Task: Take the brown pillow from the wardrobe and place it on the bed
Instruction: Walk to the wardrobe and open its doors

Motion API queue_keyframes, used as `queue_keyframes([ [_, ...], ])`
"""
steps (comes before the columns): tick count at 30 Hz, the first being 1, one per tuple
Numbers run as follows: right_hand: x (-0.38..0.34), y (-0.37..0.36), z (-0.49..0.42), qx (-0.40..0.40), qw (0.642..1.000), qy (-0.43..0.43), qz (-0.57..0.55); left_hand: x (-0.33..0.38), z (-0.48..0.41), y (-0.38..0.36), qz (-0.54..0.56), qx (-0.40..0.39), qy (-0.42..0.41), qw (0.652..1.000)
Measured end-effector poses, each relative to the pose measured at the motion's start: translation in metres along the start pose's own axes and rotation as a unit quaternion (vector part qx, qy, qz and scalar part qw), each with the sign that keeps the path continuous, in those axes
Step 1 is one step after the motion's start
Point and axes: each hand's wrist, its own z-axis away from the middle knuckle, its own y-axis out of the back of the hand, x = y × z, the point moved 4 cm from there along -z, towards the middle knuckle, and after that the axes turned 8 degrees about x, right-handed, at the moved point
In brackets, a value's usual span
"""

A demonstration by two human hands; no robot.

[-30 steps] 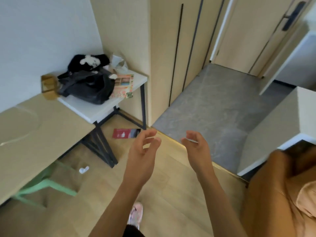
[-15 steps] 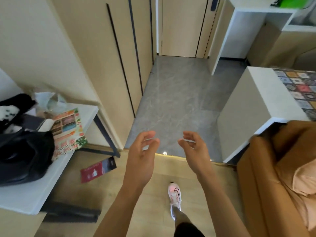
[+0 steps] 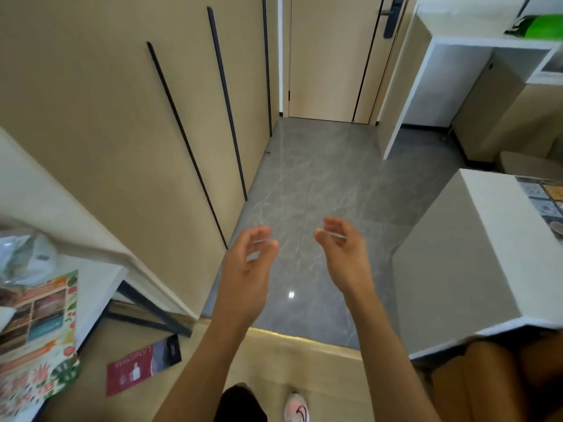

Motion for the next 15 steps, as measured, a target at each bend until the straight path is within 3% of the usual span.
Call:
queue_keyframes([
  [8,0.012,-0.041,-0.143,-0.002,0.999,-0.041,0.019,-0.016,-0.161,-0.078,0.016,0.001,0.032,0.999],
  [15,-0.027,-0.080,-0.300,0.029,0.999,-0.033,0.024,0.008,-0.327,-0.156,0.035,-0.035,0.021,0.999],
])
